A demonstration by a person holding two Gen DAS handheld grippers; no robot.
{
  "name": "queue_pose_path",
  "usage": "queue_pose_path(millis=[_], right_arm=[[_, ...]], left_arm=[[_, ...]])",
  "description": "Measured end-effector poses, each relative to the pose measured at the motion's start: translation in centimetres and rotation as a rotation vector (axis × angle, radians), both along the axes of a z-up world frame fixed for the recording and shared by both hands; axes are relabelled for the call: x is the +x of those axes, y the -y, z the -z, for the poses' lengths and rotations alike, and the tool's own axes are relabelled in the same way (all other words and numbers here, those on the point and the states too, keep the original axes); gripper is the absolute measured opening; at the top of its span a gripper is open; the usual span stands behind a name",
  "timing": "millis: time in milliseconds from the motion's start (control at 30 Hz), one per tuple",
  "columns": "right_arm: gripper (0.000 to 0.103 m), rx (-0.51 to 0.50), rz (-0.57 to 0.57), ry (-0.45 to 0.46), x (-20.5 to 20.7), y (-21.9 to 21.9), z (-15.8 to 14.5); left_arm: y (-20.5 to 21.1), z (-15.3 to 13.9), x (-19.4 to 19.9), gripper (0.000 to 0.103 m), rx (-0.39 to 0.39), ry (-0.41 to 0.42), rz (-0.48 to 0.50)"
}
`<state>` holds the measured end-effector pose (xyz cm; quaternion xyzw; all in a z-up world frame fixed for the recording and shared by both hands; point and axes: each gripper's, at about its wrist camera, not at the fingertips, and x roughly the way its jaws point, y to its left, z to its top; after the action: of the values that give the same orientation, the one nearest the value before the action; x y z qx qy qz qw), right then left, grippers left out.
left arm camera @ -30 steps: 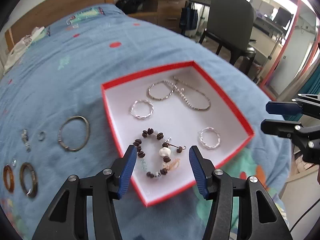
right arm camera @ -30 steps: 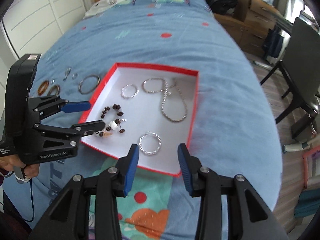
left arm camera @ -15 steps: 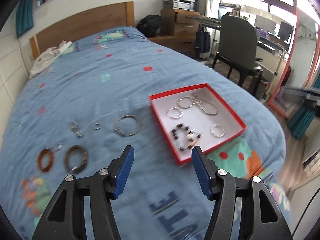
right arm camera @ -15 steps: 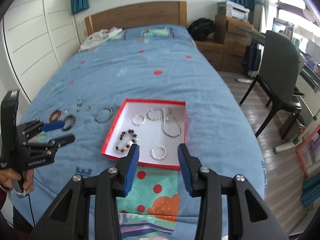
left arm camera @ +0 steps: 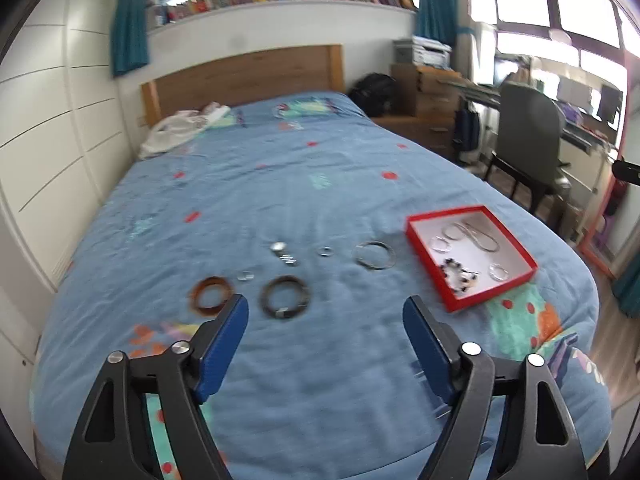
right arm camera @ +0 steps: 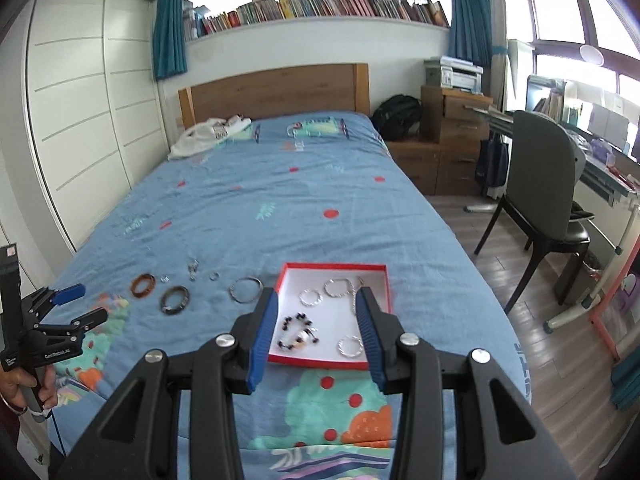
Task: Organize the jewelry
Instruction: 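Withdraw both tools from the box back toward the remaining jewelry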
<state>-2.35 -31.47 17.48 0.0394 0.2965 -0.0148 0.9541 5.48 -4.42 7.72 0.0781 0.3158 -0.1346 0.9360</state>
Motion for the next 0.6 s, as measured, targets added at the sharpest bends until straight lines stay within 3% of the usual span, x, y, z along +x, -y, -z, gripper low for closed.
queue_pose_path(millis=[333, 600], right_arm=[[0.039, -0.005, -0.007, 0.057, -1.6, -3.4, -2.0], [0.039, -0.006, -0.036, 0.047, -1.4, -5.4, -1.1]], left_arm=[[-8.7, -1.7, -2.1, 0.085, -0.003, 0.069, -0.178], [-13.5, -1.6, -2.4, 0.086, -0.033, 0.052, -0.293]])
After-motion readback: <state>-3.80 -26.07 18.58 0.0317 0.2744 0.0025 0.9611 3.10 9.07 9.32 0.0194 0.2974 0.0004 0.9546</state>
